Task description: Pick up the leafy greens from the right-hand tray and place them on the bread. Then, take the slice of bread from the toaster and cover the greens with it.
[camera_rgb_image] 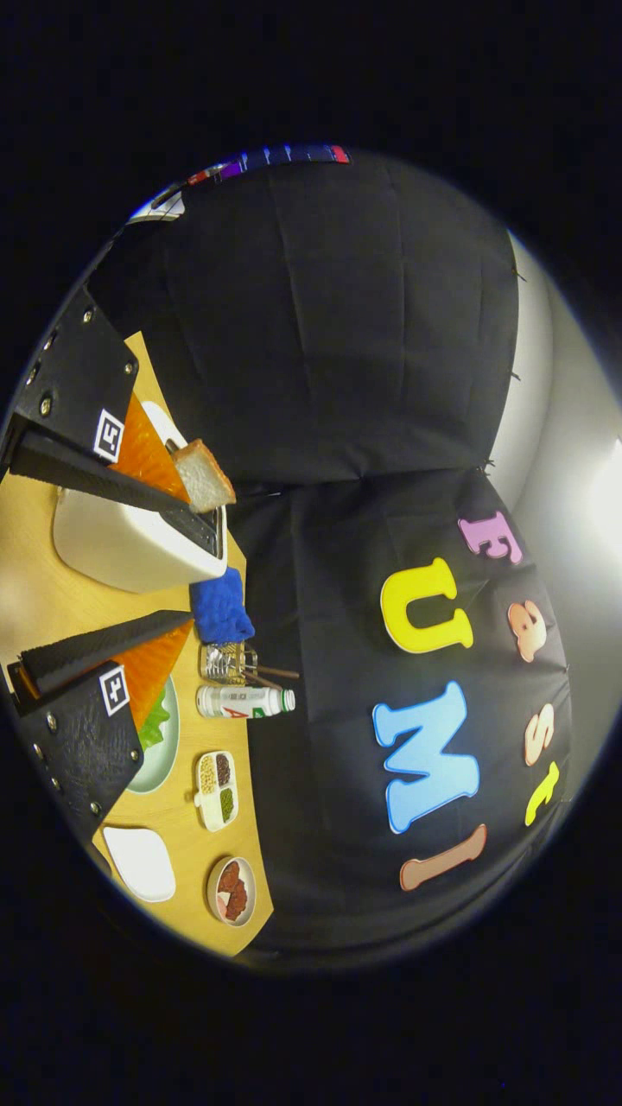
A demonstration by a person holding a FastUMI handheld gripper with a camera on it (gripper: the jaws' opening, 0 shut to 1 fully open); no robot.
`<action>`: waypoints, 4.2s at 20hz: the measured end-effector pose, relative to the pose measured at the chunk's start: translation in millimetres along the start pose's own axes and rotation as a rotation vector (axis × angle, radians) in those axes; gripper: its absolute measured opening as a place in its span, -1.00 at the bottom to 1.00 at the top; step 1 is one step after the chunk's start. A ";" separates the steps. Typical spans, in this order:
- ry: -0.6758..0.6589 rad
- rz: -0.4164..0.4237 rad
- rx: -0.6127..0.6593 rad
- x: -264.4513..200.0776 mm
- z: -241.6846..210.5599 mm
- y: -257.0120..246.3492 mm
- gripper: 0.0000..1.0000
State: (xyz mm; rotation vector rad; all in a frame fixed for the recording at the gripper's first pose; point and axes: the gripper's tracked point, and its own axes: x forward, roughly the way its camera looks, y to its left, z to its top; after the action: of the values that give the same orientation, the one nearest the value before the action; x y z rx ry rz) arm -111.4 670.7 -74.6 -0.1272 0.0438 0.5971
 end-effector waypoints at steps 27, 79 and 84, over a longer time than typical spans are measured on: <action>0.092 -0.143 -0.092 103.2 -34.5 54.6 -0.63; -0.041 -0.232 0.015 2.4 38.2 -82.0 -0.91; -0.007 -0.268 0.019 1.5 21.6 -105.1 -0.91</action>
State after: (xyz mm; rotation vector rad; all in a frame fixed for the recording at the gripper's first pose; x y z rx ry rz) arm -50.9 588.3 -42.2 -0.1106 0.0249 0.3298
